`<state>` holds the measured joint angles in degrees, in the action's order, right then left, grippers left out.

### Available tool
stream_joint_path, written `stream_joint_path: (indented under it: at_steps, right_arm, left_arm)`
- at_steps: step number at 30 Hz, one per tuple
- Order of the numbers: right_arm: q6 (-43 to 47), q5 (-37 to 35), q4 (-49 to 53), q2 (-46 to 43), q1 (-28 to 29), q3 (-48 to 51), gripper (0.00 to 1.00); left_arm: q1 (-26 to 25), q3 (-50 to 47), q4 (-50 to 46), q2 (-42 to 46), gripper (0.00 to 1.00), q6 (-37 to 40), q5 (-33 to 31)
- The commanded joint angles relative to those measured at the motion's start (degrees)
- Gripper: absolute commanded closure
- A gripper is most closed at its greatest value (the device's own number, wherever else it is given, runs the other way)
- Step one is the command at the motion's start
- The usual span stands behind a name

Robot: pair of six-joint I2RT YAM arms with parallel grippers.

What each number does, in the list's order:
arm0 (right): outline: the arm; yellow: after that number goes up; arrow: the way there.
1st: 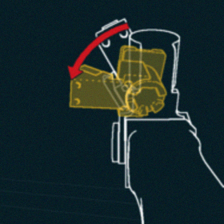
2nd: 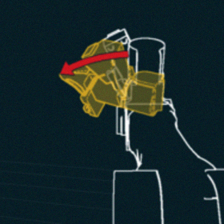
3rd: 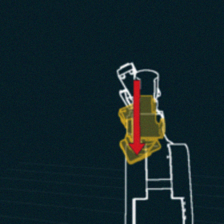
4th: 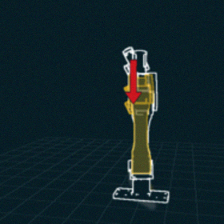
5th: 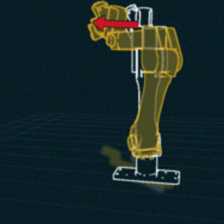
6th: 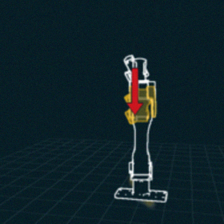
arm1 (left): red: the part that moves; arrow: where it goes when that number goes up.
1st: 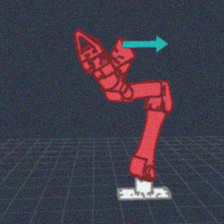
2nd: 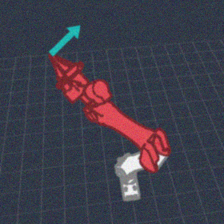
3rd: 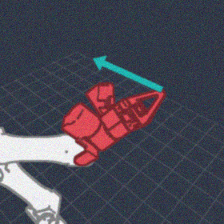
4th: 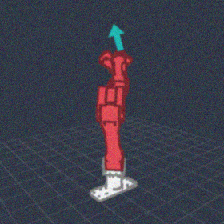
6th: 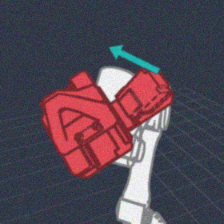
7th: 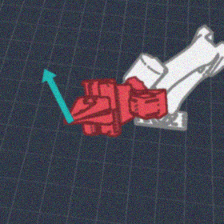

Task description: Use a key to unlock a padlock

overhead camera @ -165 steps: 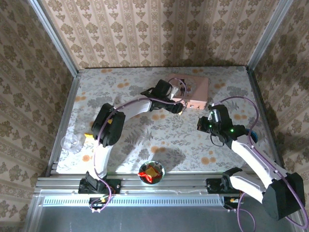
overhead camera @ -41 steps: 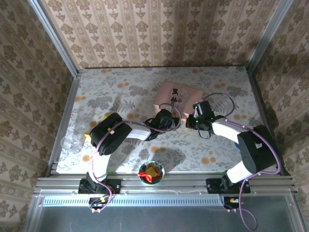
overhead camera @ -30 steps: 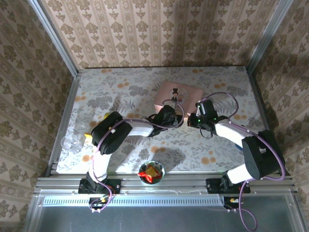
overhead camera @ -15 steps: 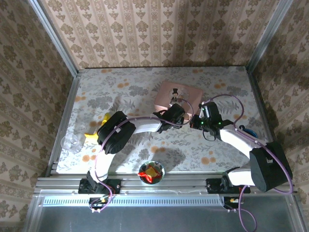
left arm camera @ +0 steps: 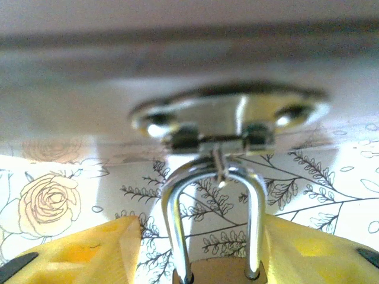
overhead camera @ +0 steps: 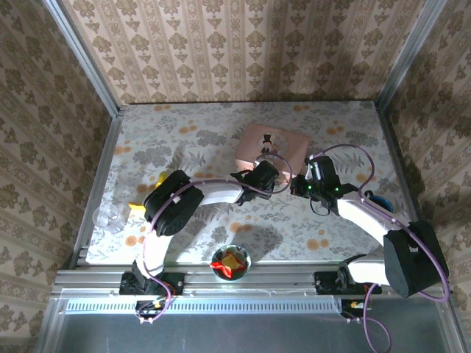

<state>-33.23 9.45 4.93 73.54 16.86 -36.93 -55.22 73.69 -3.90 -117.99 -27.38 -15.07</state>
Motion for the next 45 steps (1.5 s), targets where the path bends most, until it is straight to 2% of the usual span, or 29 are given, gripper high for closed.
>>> stream_joint_path:
  at_steps: [1, 8, 14, 19, 24, 33, 45]
  right_arm:
    - [-0.52, -0.40, 0.82, -1.20, -0.25, 0.72, 1.00]
    - [-0.65, -0.66, 0.68, -1.39, -0.33, 0.89, 1.00]
    - [-0.78, -0.67, 0.52, -1.52, -0.34, 1.28, 1.00]
    - [-1.21, -0.13, -0.82, -1.79, -0.23, 2.71, 1.00]
    - [-2.15, 0.03, -5.05, -2.91, 0.12, 7.51, 1.00]
    - [-3.76, -0.81, -18.51, -3.42, 3.36, 18.38, 1.00]
    - [-2.87, 1.74, -42.57, 9.42, 6.32, 21.38, 1.00]
  left_arm:
    - [-0.45, -1.95, -1.19, 2.19, 0.47, -1.11, -0.46]
    - [-0.49, -0.72, -0.17, 0.72, 0.52, -0.92, 0.94]
    - [-0.57, -0.83, 0.21, 0.15, 0.62, -1.45, 1.97]
    - [-0.55, -2.29, 1.52, 0.63, 0.87, -2.83, 3.44]
    - [-0.37, -2.28, 3.87, 1.14, 1.00, -5.27, 6.08]
    - [1.49, 3.08, 6.24, -1.45, 1.00, -11.32, 13.35]
    - [2.50, 10.60, 5.40, -5.15, 1.00, -15.44, 18.08]
